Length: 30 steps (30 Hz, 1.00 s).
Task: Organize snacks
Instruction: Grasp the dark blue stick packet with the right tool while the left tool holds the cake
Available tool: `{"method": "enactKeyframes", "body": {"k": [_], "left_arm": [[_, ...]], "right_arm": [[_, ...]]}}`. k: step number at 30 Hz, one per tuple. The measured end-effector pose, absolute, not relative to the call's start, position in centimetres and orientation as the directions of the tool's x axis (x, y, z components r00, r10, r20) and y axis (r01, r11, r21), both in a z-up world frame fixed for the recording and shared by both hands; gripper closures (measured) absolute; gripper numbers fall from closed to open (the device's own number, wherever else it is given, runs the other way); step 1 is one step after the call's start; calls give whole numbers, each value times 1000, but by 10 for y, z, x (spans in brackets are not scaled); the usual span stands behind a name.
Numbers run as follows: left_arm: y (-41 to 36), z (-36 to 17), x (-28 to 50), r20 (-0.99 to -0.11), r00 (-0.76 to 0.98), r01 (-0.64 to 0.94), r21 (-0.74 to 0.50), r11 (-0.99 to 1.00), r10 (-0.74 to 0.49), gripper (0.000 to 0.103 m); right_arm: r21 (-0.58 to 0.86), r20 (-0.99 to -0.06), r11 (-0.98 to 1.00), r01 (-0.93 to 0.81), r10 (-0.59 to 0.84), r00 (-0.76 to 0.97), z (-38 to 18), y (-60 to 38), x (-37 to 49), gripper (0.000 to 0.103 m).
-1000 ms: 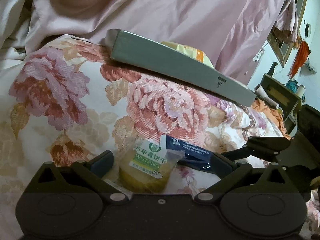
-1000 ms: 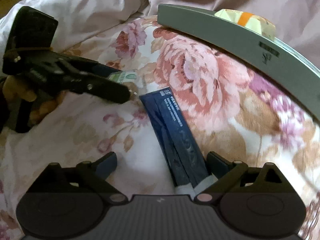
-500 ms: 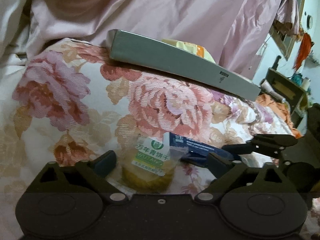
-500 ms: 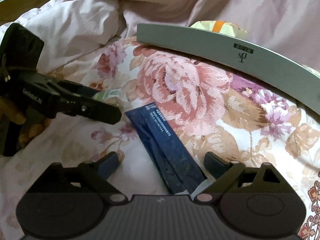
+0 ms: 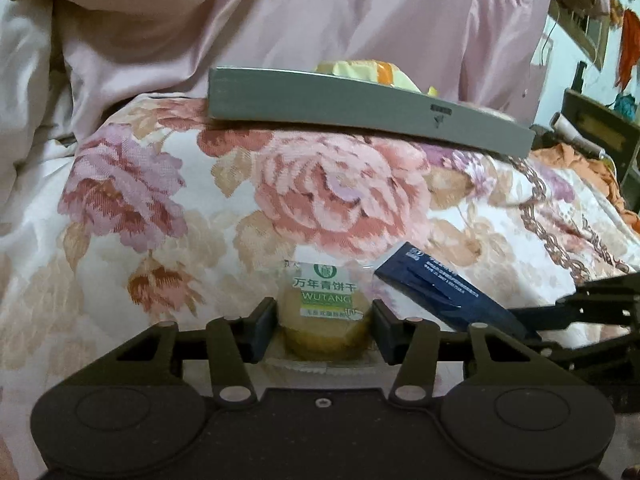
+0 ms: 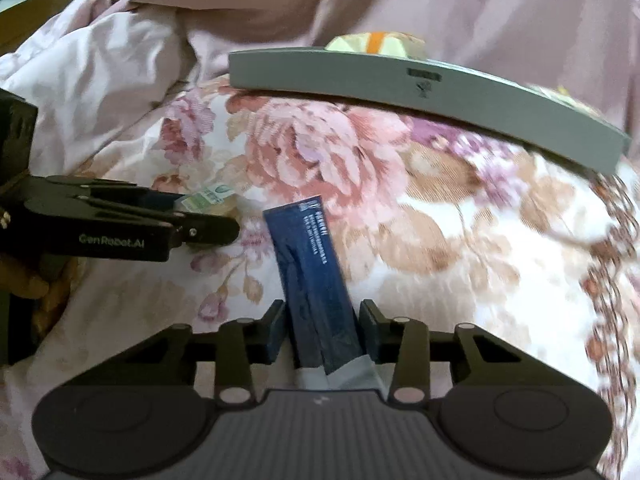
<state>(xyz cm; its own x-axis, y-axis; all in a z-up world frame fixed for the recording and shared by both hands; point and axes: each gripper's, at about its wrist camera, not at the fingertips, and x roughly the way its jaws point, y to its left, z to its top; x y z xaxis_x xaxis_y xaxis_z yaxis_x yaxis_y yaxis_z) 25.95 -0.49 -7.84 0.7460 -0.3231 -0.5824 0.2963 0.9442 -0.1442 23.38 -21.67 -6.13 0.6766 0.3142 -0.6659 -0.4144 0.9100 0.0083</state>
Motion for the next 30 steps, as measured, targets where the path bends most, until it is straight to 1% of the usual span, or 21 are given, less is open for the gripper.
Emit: {"method": "enactKeyframes", "body": {"k": [5, 11, 13, 15, 16, 18, 20, 22, 25, 29, 30], "left_arm": [[-25, -71, 234, -622, 717, 305, -126, 944, -315, 51], [-38, -69, 200, -643, 704, 318, -94, 943, -302, 51], [-39, -70, 193, -648, 702, 315, -92, 945, -297, 51], [-39, -72, 188, -652, 701, 310, -86, 947, -289, 51], [-40, -73, 187, -652, 701, 310, -84, 947, -288, 51], [-40, -75, 185, -649, 705, 312, -78, 947, -286, 50], [-41, -76, 186, -648, 706, 314, -76, 946, -286, 50], [-41, -76, 186, -646, 707, 313, -79, 946, -288, 50], [-41, -77, 186, -641, 711, 314, -79, 946, -290, 50], [-42, -77, 187, -639, 713, 316, -77, 946, -290, 51], [-42, -77, 187, -638, 714, 316, -76, 946, -289, 51]], "right_arm": [[12, -688, 931, -365, 273, 673, -61, -218, 211, 63], [22, -703, 942, -334, 252, 665, -58, -218, 186, 63], [6, -706, 942, -337, 242, 666, -57, -219, 174, 63], [-36, -701, 938, -346, 223, 677, -58, -217, 166, 61], [-78, -694, 931, -356, 206, 690, -59, -214, 162, 57], [-145, -679, 917, -371, 181, 712, -61, -207, 157, 54], [-183, -666, 905, -384, 173, 726, -62, -202, 154, 51], [-183, -659, 904, -386, 178, 731, -64, -200, 155, 44], [-138, -660, 918, -372, 195, 726, -67, -204, 161, 40], [-95, -651, 933, -347, 205, 731, -69, -207, 166, 41], [-101, -647, 933, -346, 202, 736, -70, -206, 166, 44]]}}
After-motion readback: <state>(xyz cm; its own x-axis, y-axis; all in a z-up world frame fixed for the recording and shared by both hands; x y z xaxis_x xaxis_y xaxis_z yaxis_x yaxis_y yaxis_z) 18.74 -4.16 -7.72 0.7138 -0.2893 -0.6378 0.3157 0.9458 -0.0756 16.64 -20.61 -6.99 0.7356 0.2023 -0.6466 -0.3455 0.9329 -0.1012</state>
